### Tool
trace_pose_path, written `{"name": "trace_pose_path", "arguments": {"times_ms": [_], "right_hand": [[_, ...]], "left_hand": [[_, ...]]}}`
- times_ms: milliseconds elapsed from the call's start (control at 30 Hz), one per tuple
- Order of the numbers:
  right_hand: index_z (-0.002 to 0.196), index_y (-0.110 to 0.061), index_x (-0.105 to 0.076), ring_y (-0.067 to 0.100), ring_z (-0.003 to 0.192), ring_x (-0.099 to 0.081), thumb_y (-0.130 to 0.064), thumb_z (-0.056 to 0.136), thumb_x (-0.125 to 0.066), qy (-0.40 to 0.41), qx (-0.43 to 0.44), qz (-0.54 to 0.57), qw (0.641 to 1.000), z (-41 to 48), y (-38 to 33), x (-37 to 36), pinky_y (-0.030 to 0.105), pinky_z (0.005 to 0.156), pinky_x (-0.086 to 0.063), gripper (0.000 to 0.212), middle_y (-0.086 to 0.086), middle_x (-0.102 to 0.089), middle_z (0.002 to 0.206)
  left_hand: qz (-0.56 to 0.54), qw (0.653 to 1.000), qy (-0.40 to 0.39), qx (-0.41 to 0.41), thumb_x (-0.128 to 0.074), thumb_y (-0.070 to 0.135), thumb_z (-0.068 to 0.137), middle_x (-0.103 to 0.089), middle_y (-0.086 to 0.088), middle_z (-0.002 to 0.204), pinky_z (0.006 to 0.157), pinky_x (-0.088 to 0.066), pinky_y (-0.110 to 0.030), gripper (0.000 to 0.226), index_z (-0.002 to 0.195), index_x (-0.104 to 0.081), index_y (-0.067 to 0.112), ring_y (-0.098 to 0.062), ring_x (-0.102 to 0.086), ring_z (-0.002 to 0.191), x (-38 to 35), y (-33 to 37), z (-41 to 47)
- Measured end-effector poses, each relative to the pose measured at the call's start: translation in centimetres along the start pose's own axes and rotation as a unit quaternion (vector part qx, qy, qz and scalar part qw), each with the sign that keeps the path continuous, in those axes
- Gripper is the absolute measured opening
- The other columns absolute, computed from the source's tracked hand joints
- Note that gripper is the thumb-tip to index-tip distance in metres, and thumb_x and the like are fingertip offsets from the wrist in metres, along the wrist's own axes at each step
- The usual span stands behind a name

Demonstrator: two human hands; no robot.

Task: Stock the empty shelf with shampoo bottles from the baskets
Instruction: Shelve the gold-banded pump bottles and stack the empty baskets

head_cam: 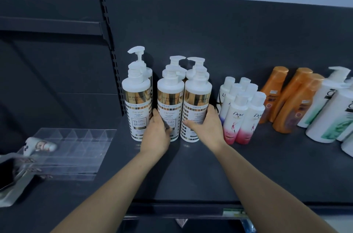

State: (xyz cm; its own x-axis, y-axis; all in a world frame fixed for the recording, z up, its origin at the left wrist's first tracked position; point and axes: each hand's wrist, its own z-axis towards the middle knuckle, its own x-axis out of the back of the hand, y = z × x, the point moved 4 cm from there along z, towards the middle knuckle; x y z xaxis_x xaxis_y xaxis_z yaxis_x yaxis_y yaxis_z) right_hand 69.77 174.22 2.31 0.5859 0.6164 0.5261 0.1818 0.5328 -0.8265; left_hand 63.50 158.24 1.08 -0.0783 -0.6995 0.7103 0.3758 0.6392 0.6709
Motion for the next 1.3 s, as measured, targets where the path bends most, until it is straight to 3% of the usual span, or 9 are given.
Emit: {"name": "trace_pose_path", "arguments": {"times_ms": [167, 400, 567, 700, 867, 933, 1100, 1300], "right_hand": [[0.143, -0.015, -0.036, 0.024, 0.130, -0.047, -0.025, 0.073, -0.081, -0.028, -0.012, -0.077, 0.997, -1.4, 0.6, 0.3, 0.039, 0.107, -0.042, 0.084, 0.007, -0.049, 0.139], [0.154, -0.011, -0.020, 0.026, 0.142, -0.032, -0.038, 0.085, -0.070, -0.051, -0.023, -0.244, 0.968, -5.9, 1.4, 2.7, 0.041, 0.112, -0.035, 0.089, 0.007, -0.034, 0.154], [0.141, -0.013, -0.037, 0.028, 0.126, -0.043, -0.041, 0.087, -0.069, 0.010, -0.053, -0.338, 0.939, -10.9, 1.3, 4.8, 0.040, 0.103, -0.042, 0.069, 0.008, -0.045, 0.136], [0.144, -0.013, -0.036, 0.029, 0.130, -0.041, -0.043, 0.089, -0.065, 0.046, -0.111, -0.378, 0.918, -16.2, 1.2, 6.5, 0.041, 0.104, -0.041, 0.069, 0.009, -0.043, 0.140], [0.139, -0.015, -0.043, 0.031, 0.125, -0.045, -0.038, 0.087, -0.065, 0.095, -0.199, -0.401, 0.889, -24.5, 1.4, 9.0, 0.039, 0.099, -0.042, 0.061, 0.009, -0.048, 0.134], [0.140, -0.019, -0.043, 0.032, 0.124, -0.047, -0.038, 0.086, -0.064, 0.103, -0.237, -0.418, 0.871, -28.2, 1.3, 10.1, 0.039, 0.097, -0.043, 0.061, 0.009, -0.049, 0.133], [0.143, -0.024, -0.040, 0.030, 0.127, -0.045, -0.043, 0.089, -0.060, 0.124, -0.332, -0.431, 0.830, -37.3, 1.5, 12.4, 0.040, 0.102, -0.039, 0.061, 0.007, -0.047, 0.136], [0.143, -0.023, -0.039, 0.027, 0.130, -0.042, -0.043, 0.090, -0.060, 0.148, -0.435, -0.419, 0.783, -48.4, 2.3, 13.8, 0.040, 0.103, -0.037, 0.060, 0.005, -0.045, 0.139]], "left_hand": [[0.049, 0.998, -0.038, -0.018, -0.063, 0.012, 0.089, -0.025, -0.017, 0.153, 0.114, -0.031, -0.043, 0.086, 0.151, -0.004, 0.001, -0.030, -0.024, 0.142, -0.1, 0.2, -1.6], [0.082, 0.990, -0.079, -0.079, -0.063, 0.017, 0.090, -0.002, -0.014, 0.159, 0.119, -0.006, -0.036, 0.089, 0.151, -0.001, 0.002, -0.029, 0.005, 0.148, -0.5, -0.2, -4.1], [0.117, 0.968, -0.145, -0.167, -0.065, 0.029, 0.089, -0.015, -0.013, 0.155, 0.116, -0.027, -0.041, 0.078, 0.147, -0.019, 0.004, -0.029, -0.012, 0.145, -0.4, 0.3, -6.2], [0.138, 0.933, -0.176, -0.282, -0.066, 0.034, 0.087, -0.034, -0.009, 0.142, 0.106, -0.035, -0.037, 0.066, 0.138, -0.035, 0.006, -0.025, -0.028, 0.134, 0.0, 1.9, -8.6], [0.174, 0.864, -0.259, -0.395, -0.060, 0.038, 0.091, -0.013, -0.009, 0.160, 0.118, -0.018, -0.037, 0.081, 0.152, -0.015, 0.008, -0.027, -0.007, 0.148, -0.9, 4.1, -12.9], [0.183, 0.836, -0.275, -0.438, -0.057, 0.040, 0.092, -0.013, -0.007, 0.160, 0.118, -0.019, -0.037, 0.081, 0.153, -0.013, 0.009, -0.026, -0.006, 0.149, -1.3, 5.1, -15.0], [0.139, 0.783, -0.276, -0.540, -0.068, 0.039, 0.083, -0.044, -0.005, 0.141, 0.109, -0.032, -0.034, 0.067, 0.137, -0.040, 0.011, -0.025, -0.034, 0.134, -1.9, 7.5, -21.5], [0.125, 0.714, -0.307, -0.617, -0.063, 0.037, 0.087, -0.043, -0.004, 0.138, 0.102, -0.036, -0.035, 0.058, 0.133, -0.040, 0.013, -0.023, -0.036, 0.131, -2.9, 10.1, -30.8]]}}
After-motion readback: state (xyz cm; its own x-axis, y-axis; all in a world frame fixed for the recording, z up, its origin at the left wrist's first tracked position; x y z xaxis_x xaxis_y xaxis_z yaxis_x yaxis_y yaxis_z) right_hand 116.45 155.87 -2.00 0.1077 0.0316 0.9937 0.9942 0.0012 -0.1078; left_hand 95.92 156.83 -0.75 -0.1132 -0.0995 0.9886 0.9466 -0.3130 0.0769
